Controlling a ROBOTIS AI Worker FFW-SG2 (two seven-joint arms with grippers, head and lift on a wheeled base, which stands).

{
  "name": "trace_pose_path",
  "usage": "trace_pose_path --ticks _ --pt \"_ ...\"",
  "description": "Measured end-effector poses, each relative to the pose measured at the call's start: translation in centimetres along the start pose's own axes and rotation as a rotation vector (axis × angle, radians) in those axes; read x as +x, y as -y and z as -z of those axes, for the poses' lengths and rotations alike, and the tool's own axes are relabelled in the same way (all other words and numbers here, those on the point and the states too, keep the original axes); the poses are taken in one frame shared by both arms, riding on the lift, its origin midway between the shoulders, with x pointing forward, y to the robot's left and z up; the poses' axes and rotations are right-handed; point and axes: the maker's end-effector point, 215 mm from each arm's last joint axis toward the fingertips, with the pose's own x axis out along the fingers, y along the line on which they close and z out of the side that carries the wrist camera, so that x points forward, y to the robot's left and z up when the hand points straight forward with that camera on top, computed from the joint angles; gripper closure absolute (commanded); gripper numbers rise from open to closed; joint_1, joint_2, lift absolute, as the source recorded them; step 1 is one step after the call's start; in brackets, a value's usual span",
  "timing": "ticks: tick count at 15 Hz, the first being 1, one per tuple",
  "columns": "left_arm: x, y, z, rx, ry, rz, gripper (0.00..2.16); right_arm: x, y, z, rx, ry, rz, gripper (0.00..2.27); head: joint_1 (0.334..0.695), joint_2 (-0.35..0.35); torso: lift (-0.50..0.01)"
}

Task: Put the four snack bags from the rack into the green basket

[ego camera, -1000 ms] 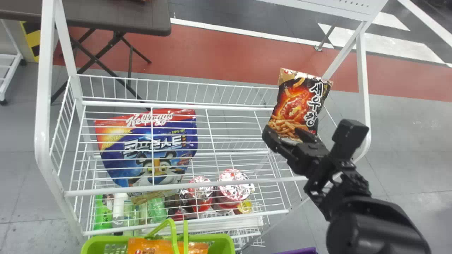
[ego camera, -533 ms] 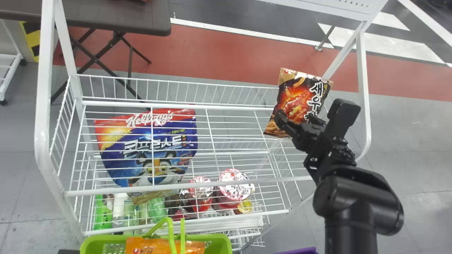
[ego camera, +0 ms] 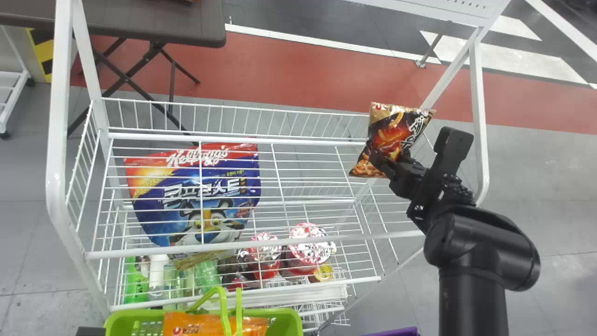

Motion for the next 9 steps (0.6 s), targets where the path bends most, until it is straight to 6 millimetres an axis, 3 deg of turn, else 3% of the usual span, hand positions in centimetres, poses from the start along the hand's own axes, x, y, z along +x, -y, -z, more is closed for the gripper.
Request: trace_pose_path --ticks 5,9 --pt "0.3 0.0 0.1 -0.009 -0.009 -0.001 1.88 -3.5 -0.9 -0.9 0.038 0.063 -0.045 2.22 0.695 -0.35 -0.007" --pt "0.6 0.0 0.1 -0.006 -0.012 -0.002 1.88 -8.9 -4.1 -3.2 0.033 0.112 -0.128 2.22 0.695 -0.35 -0.007"
